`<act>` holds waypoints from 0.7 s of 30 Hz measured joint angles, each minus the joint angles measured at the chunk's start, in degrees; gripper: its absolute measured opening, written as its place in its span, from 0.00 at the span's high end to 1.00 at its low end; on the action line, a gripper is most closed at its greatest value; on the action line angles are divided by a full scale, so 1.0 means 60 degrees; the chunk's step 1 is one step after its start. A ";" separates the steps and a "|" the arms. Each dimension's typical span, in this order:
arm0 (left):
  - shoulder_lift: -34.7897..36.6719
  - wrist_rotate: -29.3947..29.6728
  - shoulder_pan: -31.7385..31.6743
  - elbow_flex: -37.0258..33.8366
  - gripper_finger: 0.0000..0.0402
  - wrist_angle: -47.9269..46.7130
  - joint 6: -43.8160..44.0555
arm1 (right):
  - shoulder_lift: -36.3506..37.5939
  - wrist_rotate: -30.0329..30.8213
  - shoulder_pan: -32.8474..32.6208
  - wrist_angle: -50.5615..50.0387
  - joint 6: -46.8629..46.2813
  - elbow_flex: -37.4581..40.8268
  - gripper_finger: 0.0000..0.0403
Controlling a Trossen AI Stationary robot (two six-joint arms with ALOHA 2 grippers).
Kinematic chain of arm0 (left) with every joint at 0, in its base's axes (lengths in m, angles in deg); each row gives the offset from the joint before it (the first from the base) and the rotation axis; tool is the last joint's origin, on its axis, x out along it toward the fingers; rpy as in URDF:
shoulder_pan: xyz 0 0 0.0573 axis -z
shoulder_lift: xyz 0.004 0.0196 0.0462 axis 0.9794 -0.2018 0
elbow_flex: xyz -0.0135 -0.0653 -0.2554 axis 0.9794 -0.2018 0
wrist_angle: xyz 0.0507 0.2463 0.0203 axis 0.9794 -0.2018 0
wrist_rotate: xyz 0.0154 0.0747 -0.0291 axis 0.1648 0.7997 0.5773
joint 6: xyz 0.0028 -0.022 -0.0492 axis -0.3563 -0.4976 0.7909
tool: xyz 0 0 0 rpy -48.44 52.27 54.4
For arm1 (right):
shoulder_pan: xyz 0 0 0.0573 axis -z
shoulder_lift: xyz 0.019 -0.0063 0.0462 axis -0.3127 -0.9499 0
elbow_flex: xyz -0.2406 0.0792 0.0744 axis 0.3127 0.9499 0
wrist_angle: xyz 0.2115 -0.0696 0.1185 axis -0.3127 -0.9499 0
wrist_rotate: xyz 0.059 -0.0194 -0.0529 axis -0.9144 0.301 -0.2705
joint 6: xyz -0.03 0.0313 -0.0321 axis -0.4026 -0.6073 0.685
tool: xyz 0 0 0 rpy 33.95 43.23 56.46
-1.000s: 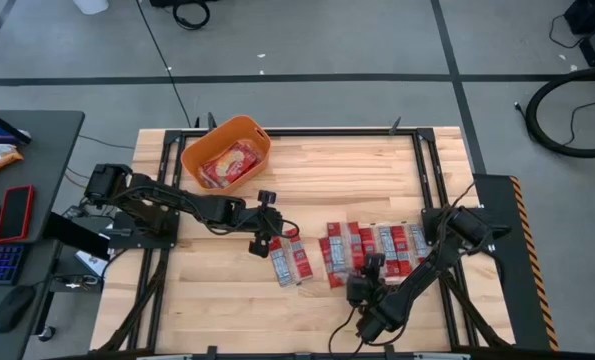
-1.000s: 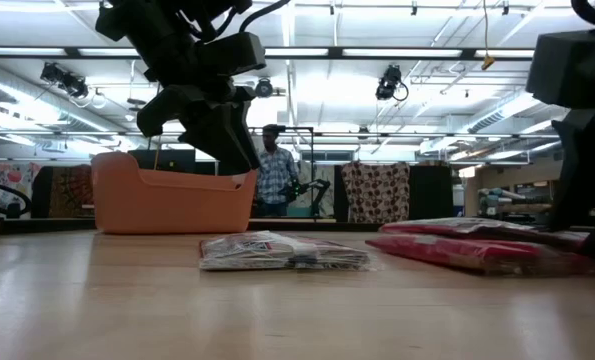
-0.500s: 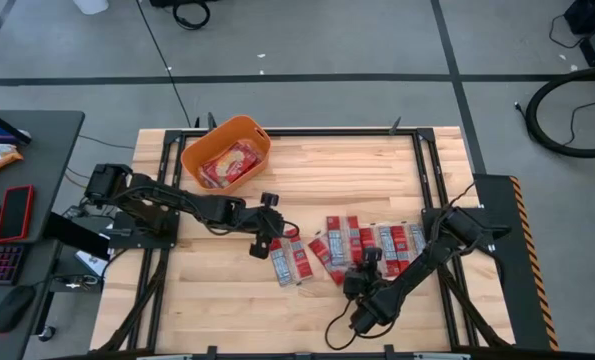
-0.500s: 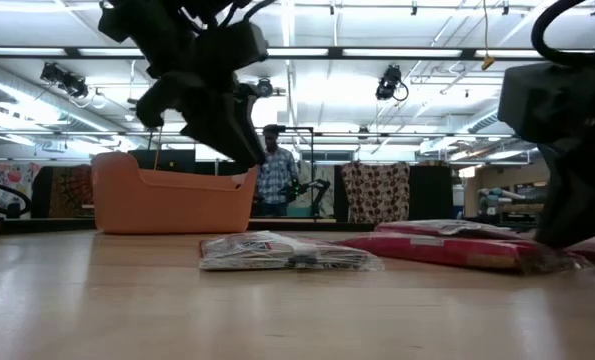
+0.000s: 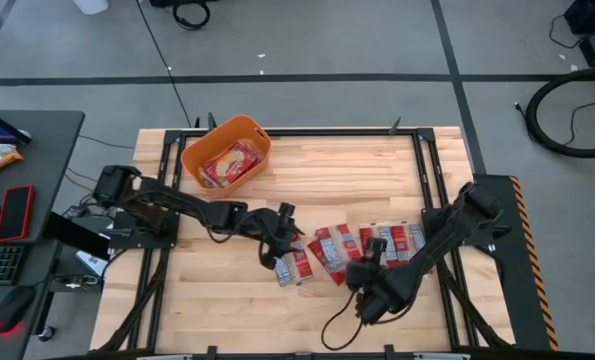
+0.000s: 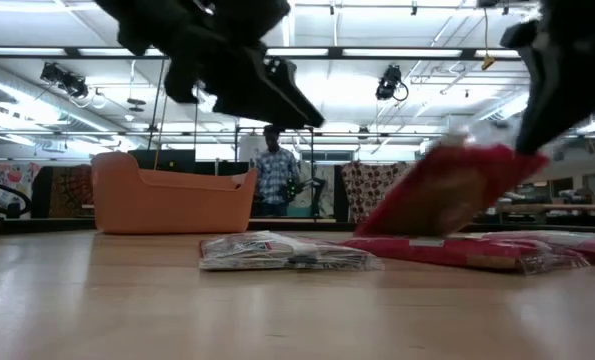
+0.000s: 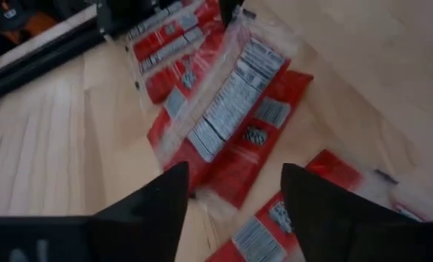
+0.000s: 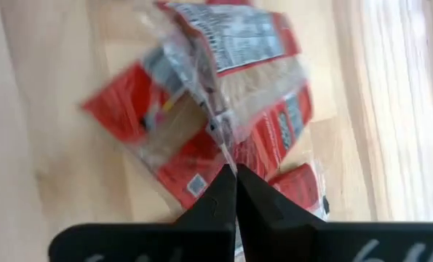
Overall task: Sort popcorn bags into baskets
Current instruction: Put the red popcorn bag into the orange container
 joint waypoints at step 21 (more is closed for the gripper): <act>-0.1517 0.1491 0.0334 0.0001 0.39 0.2805 -0.0252 | 0.1951 -0.1234 0.2054 0.2878 0.0187 0.0000 0.99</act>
